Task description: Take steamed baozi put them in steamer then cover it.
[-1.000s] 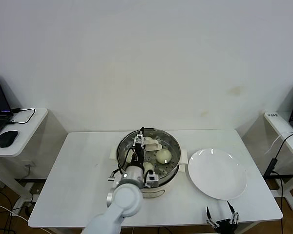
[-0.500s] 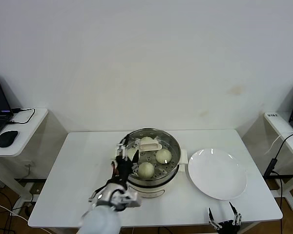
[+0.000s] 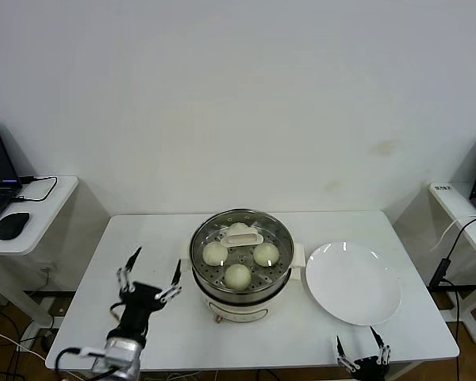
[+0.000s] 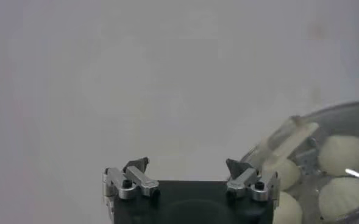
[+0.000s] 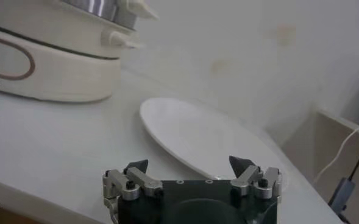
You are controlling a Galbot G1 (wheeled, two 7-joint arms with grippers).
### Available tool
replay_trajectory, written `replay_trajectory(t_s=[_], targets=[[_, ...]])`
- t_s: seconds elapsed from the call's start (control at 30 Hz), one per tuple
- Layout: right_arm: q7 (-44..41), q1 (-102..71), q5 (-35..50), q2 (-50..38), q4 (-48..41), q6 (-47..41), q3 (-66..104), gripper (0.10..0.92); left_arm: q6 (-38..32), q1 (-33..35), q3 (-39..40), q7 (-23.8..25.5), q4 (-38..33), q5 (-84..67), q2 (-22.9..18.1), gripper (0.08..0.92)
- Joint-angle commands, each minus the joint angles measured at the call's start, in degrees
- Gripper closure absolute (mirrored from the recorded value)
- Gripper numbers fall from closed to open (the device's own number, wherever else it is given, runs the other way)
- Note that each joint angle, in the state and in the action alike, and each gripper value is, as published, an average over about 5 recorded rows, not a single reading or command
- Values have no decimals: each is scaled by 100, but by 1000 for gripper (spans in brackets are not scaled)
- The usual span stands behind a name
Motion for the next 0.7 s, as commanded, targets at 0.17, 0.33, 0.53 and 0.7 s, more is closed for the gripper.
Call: replay_trajectory(t_s=[0.17, 0.33, 0.53, 0.7], targets=[[-467, -278, 1394, -336, 832, -365, -165, 203, -1235, 1361, -612, -364, 743, -2169, -347, 177], [-460, -351, 1376, -355, 976, -385, -243, 203, -1381, 1374, -715, -203, 950, -1994, -505, 177], [-462, -415, 1428, -351, 1033, -432, -356, 203, -1444, 1546, -727, -48, 955, -1992, -603, 177], [-489, -490, 1551, -375, 1102, -572, -459, 203, -1499, 1642, -679, 37, 926, -1978, -697, 177]])
